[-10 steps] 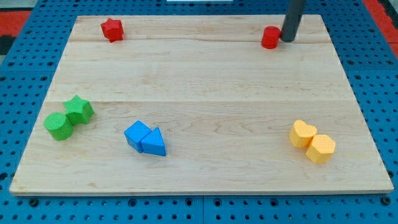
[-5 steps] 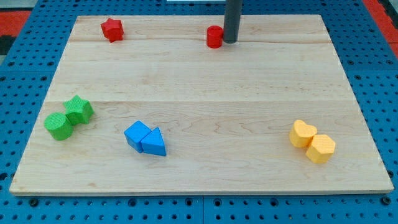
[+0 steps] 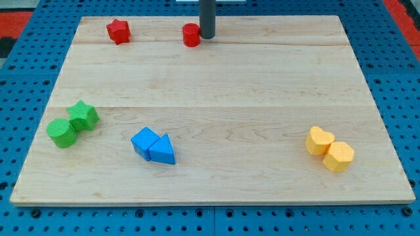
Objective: Slide red circle to the right of red star
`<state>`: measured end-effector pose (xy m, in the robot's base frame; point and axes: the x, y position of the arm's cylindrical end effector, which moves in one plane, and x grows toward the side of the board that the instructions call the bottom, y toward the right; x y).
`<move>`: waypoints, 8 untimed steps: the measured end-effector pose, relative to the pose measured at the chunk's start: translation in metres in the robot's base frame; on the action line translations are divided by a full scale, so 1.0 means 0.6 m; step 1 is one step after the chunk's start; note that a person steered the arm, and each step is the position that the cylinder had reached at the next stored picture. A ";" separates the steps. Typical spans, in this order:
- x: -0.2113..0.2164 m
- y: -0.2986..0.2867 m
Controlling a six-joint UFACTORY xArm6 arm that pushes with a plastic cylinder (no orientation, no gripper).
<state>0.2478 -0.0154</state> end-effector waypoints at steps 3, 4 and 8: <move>0.000 -0.095; 0.000 -0.122; 0.031 -0.152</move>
